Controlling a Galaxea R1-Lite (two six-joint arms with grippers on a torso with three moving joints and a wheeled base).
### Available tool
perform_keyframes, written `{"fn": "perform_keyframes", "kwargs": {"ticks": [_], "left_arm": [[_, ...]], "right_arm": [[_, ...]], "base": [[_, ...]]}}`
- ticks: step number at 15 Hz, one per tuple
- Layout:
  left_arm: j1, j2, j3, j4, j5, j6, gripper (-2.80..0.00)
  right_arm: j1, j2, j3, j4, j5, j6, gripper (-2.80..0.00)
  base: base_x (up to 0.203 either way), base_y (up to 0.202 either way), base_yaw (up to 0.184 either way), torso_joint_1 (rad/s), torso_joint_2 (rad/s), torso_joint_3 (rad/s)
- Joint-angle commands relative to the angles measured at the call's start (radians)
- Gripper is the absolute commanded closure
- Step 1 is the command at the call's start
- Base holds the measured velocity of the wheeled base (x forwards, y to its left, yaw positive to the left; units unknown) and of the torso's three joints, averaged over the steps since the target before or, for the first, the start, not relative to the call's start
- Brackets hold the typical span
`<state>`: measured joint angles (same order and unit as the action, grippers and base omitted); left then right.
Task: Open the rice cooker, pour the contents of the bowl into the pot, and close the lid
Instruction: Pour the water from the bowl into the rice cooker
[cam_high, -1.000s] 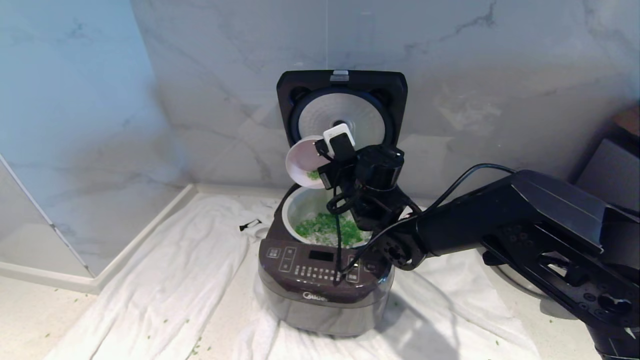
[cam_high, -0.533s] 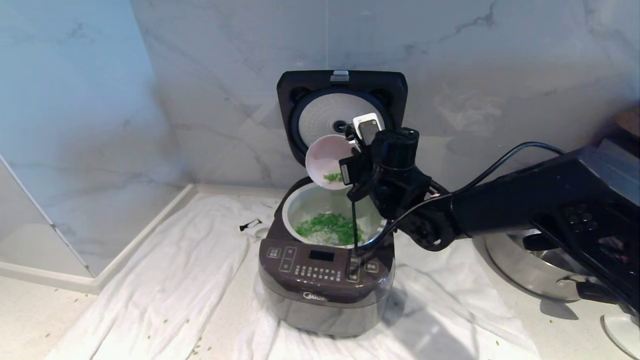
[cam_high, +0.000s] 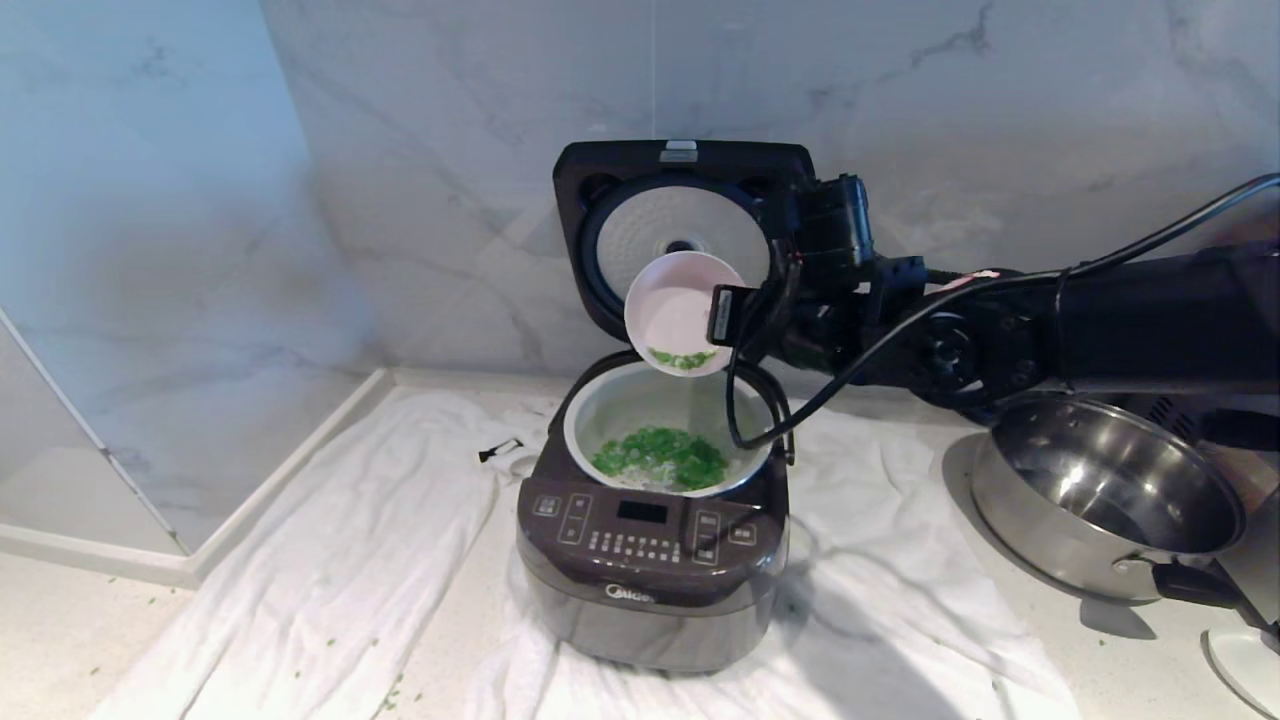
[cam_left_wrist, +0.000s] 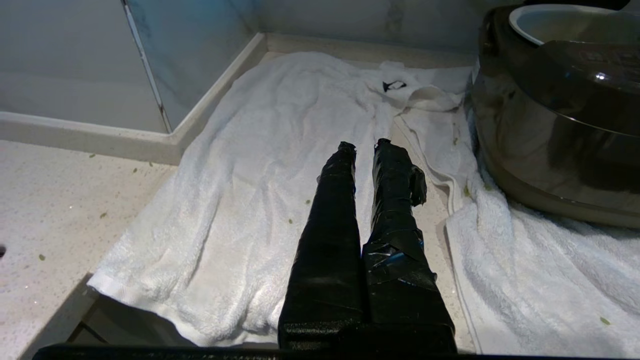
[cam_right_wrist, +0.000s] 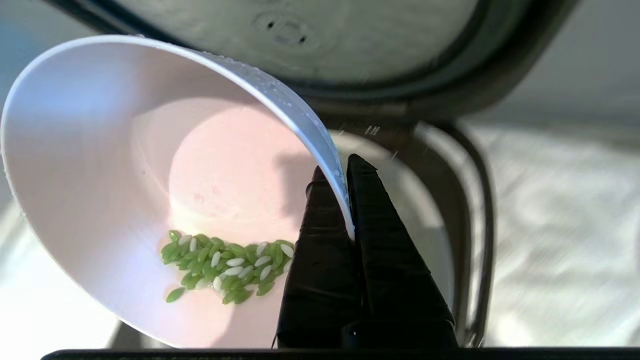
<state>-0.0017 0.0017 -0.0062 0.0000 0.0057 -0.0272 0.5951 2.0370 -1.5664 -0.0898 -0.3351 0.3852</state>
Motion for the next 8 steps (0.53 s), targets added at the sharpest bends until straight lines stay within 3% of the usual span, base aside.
{"fn": "perform_keyframes", "kwargs": {"ticks": [1, 8], "left_arm": [[0.0, 0.001, 0.0, 0.0, 0.0, 0.0, 0.0], [0.0, 0.001, 0.0, 0.0, 0.0, 0.0, 0.0]], "right_arm": [[0.004, -0.059, -0.002, 0.06, 0.038, 0.07, 0.0], [0.043, -0.152, 0.085, 0.115, 0.112, 0.155, 0.0]], "base": [[0.0, 0.0, 0.0, 0.0, 0.0, 0.0], [0.0, 0.0, 0.0, 0.0, 0.0, 0.0]]}}
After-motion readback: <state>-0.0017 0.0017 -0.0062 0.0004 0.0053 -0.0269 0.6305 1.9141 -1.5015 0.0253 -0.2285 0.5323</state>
